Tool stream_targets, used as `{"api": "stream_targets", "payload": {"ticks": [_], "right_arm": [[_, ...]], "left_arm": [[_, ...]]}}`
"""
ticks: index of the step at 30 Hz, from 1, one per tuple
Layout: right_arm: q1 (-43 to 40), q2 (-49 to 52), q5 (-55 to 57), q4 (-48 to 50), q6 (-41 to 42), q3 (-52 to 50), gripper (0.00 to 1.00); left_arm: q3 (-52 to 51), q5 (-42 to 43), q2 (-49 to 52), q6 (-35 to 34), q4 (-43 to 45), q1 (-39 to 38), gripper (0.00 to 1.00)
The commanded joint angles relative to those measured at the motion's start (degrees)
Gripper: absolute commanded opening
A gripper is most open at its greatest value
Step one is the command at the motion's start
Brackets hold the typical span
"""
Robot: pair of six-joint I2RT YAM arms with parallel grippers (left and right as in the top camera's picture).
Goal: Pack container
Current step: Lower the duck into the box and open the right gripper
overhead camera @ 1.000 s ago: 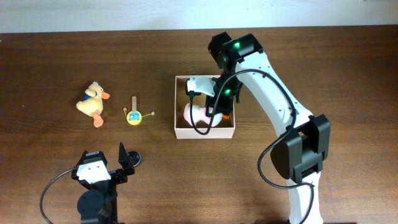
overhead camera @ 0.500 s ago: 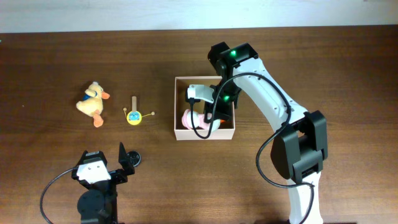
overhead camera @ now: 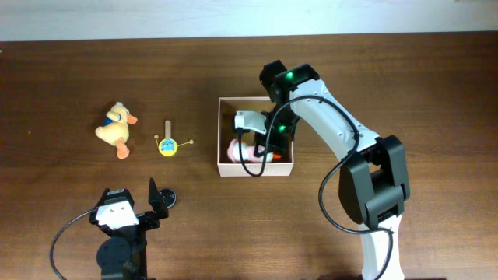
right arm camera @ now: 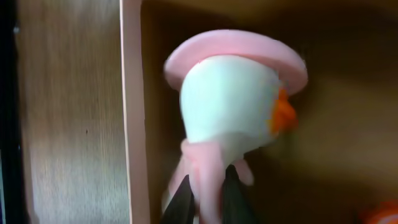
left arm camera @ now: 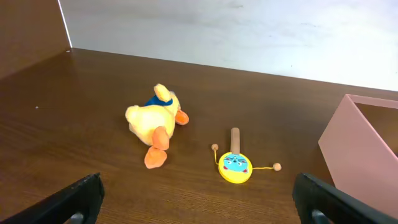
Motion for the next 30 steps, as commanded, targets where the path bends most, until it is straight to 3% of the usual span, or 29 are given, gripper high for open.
{"api": "stream_targets", "payload": {"ticks": [1, 24, 26, 27, 30], "right_arm": [[0.0, -2.03, -1.81, 0.04, -1.01, -1.81, 0.04], [0.0, -2.03, -1.79, 2.36, -0.94, -3.63, 0.04], [0.0, -2.03, -1.79, 2.34, -0.87, -3.63, 0.1], [0.0, -2.03, -1.79, 2.36, -0.48, -3.63, 0.19], [0.0, -2.03, -1.79, 2.32, -0.5, -3.63, 0.22]], "left_arm": [[-0.37, 0.59, -0.55, 0.52, 0.15, -0.24, 0.99], [-0.37, 0.59, -0.55, 0.52, 0.15, -0.24, 0.99], [-0.37, 0.59, -0.55, 0.52, 0.15, -0.24, 0.99], [-0.37, 0.59, -0.55, 0.52, 0.15, -0.24, 0.99], [-0.37, 0.59, -0.55, 0.52, 0.15, -0.24, 0.99]]}}
